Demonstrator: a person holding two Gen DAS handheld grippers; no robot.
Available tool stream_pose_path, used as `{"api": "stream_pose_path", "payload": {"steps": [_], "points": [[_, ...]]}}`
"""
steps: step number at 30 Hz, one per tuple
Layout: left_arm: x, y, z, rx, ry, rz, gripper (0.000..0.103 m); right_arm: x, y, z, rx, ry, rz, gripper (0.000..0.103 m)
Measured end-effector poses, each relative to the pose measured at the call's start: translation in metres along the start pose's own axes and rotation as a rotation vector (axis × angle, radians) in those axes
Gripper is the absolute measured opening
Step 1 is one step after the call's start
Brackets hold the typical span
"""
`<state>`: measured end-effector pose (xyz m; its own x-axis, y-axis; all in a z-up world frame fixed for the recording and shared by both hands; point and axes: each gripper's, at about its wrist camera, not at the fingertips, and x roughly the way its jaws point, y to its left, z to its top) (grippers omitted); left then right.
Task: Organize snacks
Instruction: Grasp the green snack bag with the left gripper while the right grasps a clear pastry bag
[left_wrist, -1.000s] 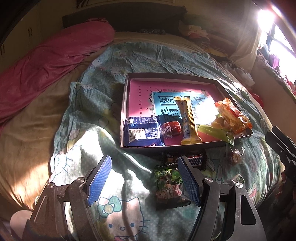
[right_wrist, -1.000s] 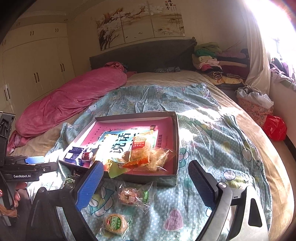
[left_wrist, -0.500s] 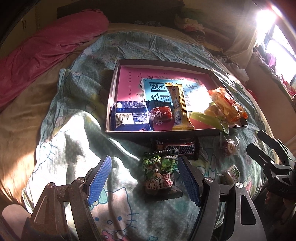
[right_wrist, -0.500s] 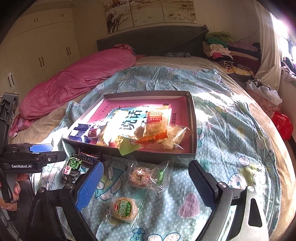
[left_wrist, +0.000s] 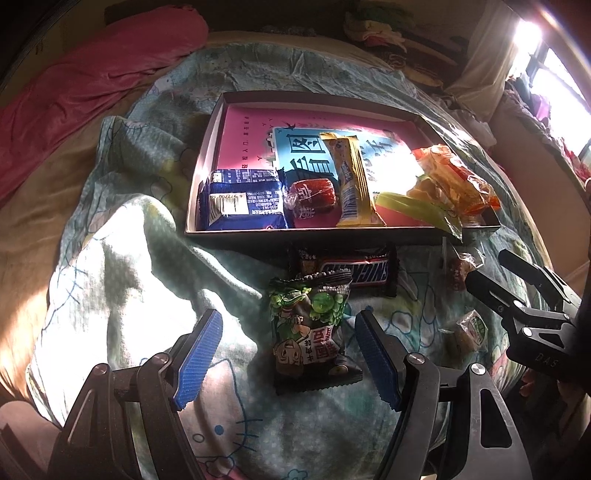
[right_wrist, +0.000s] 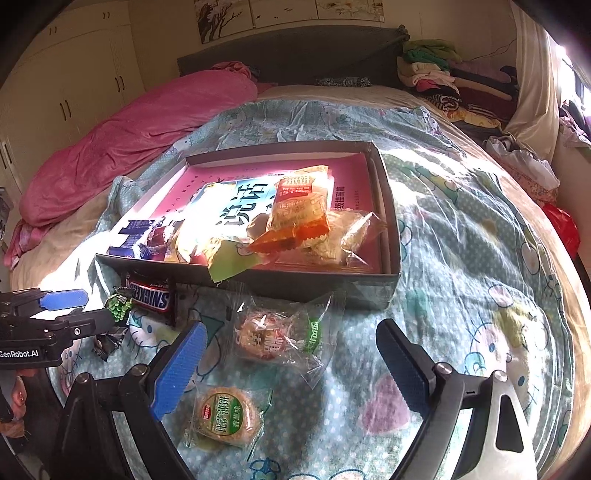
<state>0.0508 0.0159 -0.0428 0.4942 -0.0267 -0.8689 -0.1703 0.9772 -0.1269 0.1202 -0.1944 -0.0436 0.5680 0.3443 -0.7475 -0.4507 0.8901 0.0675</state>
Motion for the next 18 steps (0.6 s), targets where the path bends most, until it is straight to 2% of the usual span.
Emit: {"api": "stream_pose_path", "payload": {"steps": [6, 12, 18], "points": [[0.008, -0.005, -0.005, 0.010, 0.017, 0.011, 0.076, 0.012, -0.002, 0.000, 0.008, 0.022, -0.018, 0.093], [0.015, -0.007, -0.006, 0.010, 0.027, 0.025, 0.076, 0.021, 0.009, 0.000, -0.063, 0.029, -0.046, 0.092], [0.020, -0.008, -0.005, 0.012, 0.028, 0.036, 0.076, 0.028, 0.019, -0.002, -0.112, 0.048, -0.020, 0.071]]}}
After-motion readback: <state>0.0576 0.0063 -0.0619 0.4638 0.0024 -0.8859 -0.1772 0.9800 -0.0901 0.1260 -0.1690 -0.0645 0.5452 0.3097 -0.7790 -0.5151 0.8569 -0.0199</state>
